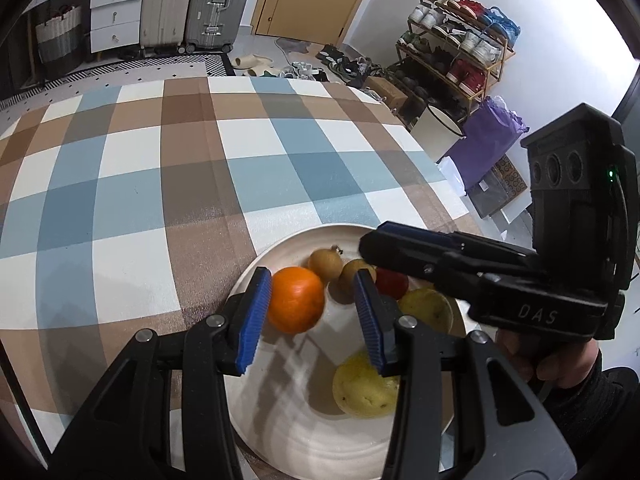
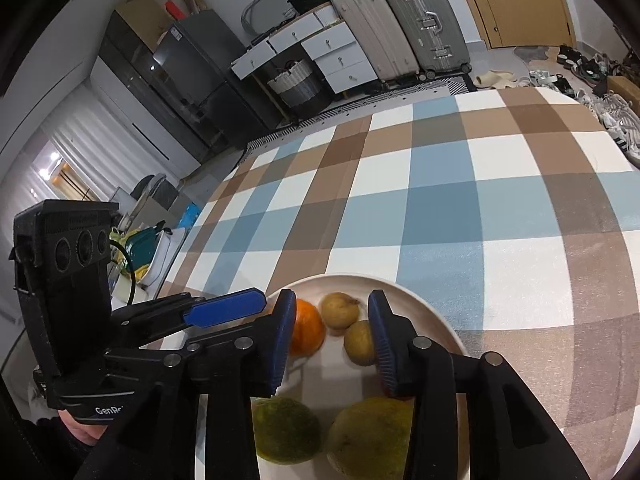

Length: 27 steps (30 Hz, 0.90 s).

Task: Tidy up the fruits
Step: 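Carry the orange and brown fruit over the plate and open both grippers, then withdraw both grippers from the plate toward the remaining fruits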

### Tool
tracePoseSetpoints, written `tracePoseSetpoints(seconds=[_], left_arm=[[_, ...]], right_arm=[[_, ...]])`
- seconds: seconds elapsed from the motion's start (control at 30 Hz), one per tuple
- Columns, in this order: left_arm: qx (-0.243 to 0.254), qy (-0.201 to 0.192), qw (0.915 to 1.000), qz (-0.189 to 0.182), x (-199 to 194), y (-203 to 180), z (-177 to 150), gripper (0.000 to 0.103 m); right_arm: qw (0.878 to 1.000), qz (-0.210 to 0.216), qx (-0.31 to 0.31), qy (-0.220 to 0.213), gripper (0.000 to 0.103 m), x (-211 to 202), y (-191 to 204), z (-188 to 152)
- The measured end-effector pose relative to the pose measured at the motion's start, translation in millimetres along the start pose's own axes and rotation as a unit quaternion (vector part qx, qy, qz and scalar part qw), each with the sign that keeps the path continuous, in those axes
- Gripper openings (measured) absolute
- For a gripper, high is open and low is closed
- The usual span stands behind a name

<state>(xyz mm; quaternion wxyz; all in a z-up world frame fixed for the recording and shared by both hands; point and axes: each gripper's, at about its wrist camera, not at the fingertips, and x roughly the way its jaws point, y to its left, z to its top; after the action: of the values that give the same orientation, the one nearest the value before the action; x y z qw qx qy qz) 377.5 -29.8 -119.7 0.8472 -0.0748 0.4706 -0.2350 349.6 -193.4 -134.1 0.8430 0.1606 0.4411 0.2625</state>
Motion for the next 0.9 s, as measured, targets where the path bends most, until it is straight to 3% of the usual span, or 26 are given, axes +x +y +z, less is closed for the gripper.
tracePoseSetpoints(seconds=[0.77, 0.9], left_arm=[[0.025, -0.049, 0.9981, 0.029, -76, -33, -45, 0.042], [0.034, -0.056, 0.9973, 0.034, -89, -42, -57, 0.044]], right_arm=[[0.997, -0.041, -0.030, -0.059, 0.049, -68, 25, -35], [0.996, -0.048, -0.037, -0.068, 0.059, -78, 32, -46]])
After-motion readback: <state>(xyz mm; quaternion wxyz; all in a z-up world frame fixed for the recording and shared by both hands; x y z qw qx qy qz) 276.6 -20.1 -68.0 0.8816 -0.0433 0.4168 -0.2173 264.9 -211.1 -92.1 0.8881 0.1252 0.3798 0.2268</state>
